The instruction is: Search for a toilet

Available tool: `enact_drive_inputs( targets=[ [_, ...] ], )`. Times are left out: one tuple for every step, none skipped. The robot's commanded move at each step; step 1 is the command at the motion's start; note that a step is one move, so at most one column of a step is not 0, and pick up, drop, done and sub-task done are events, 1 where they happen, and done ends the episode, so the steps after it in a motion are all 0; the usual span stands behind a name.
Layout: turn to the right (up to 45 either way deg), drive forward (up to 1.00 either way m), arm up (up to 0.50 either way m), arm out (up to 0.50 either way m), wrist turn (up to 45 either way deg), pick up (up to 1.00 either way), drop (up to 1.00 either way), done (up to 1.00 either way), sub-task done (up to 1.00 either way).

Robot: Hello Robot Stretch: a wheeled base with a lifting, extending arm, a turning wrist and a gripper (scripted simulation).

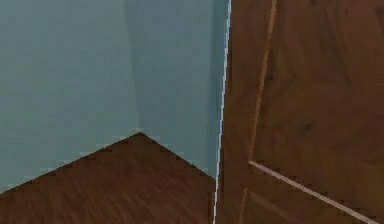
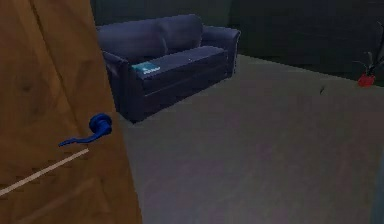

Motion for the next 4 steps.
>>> enact_drive_inputs(
  targets=[
    [0.0,0.35,0.0,0.0,0.0,0.0,0.0,0.0,0.0],
    [-39.0,0.0,0.0,0.0,0.0,0.0,0.0,0.0,0.0],
    [0.0,0.5,0.0,0.0,0.0,0.0,0.0,0.0,0.0],
    [-45.0,0.0,0.0,0.0,0.0,0.0,0.0,0.0,0.0]
  ],
)
